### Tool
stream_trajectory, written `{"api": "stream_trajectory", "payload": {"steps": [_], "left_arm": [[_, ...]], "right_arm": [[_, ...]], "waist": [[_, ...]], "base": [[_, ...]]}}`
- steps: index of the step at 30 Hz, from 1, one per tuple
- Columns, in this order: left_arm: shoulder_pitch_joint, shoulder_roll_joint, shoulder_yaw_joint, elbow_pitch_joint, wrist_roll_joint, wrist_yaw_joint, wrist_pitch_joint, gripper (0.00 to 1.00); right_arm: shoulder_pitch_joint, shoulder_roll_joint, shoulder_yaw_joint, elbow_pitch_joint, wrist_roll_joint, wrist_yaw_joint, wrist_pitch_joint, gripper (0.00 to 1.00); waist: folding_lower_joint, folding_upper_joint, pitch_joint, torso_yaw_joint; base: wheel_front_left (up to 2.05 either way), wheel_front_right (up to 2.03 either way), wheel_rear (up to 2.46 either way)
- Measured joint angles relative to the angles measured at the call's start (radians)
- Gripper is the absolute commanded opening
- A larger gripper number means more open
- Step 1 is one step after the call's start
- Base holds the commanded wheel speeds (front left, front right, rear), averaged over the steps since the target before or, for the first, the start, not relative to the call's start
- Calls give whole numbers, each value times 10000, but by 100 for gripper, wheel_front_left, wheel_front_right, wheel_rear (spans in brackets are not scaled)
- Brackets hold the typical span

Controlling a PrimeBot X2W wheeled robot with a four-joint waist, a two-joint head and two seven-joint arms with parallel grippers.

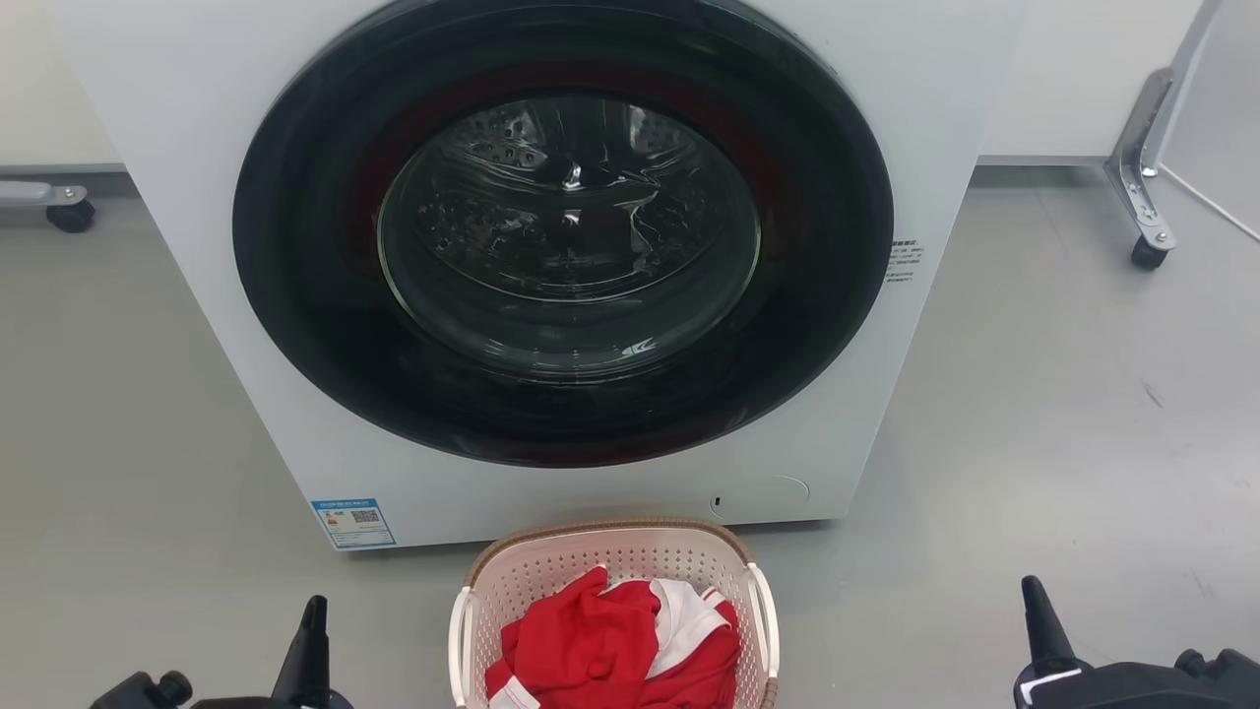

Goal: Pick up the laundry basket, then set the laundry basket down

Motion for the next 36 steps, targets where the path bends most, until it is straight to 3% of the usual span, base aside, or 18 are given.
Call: {"api": "stream_trajectory", "payload": {"steps": [36], "left_arm": [[-853, -276, 1062, 449, -5076, -878, 1235, 0]], "right_arm": [[-522, 100, -1636, 196, 4452, 924, 1241, 0]], "waist": [[-2, 0, 113, -69]], "base": [[0, 0, 0]]}}
